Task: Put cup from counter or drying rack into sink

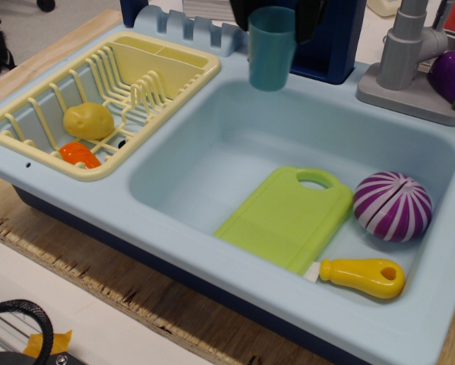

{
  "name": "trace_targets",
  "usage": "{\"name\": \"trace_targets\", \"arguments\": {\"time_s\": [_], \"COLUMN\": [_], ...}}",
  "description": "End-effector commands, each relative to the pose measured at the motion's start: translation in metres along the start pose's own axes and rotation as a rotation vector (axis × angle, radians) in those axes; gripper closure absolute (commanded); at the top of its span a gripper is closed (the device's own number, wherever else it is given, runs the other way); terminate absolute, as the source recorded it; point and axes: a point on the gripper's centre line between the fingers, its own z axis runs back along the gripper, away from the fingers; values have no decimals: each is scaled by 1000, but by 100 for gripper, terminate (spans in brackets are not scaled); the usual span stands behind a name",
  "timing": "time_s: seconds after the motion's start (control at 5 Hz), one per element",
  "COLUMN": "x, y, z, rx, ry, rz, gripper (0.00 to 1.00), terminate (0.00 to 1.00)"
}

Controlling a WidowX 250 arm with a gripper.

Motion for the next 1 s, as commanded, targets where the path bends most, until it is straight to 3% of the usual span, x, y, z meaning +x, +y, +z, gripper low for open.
{"name": "trace_targets", "arguments": {"time_s": [0.0, 0.2, 0.6, 0.8], "x": [-24, -38, -38, -38], "y": [6, 5, 5, 5], "z": [4, -6, -6, -6], "rx": [-15, -40, -40, -40], "ry": [47, 129, 129, 129], "rz": [60, 96, 96, 96], "gripper": [0, 0, 0, 0], "terminate": [0, 0, 0, 100]}}
